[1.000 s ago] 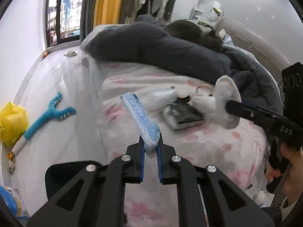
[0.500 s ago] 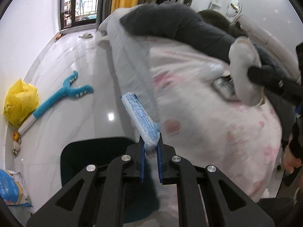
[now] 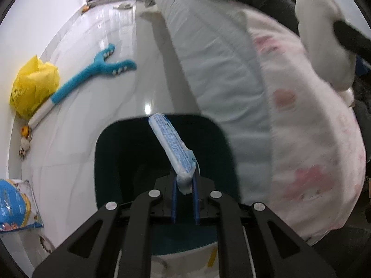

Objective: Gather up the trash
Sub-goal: 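Drop the blue packet into the teal bin with the left tool while the right carries the tissue, then open the right tool to drop the white tissue into the bin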

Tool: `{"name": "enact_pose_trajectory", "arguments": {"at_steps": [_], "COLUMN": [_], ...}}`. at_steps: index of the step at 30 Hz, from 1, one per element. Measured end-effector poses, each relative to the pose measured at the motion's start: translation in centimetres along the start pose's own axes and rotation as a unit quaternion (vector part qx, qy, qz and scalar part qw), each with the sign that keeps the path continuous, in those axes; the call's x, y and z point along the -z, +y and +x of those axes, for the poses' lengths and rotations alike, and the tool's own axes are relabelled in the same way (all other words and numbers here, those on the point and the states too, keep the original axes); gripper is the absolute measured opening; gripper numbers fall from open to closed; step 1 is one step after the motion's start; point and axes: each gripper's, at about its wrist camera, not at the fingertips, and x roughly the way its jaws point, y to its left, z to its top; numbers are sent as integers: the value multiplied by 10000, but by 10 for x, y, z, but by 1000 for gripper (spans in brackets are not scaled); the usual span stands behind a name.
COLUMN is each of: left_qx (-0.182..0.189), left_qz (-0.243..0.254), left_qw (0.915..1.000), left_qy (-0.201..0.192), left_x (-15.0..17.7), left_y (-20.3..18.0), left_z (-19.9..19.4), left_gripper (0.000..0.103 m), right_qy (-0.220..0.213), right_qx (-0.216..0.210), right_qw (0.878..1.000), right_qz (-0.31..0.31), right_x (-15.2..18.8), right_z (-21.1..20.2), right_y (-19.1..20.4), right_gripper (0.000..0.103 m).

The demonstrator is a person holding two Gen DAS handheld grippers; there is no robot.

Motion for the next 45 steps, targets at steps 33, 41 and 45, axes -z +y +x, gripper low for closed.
{"name": "enact_pose_trajectory", "arguments": {"at_steps": [33,41,45], "left_qx": [35,97,143], "left_qz": [-266,-309,-229], "left_qw": [9975,9932,9904], "left_qy": [-653,-1122,-1354], "left_x": [21,10,3], "left_y": [87,85,77], "left_z": [-65,-92,-106], "left_gripper": [59,59,59], "right_qy": [1800,2162,2346], "right_qx": [364,511,597], "right_qw": [9829,9750,9702], "right_qz": [92,-50,-148], "right_x": [61,79,88], "right_z": [171,195,198], "right_y": [41,42,41], "right_gripper": [46,46,49]}}
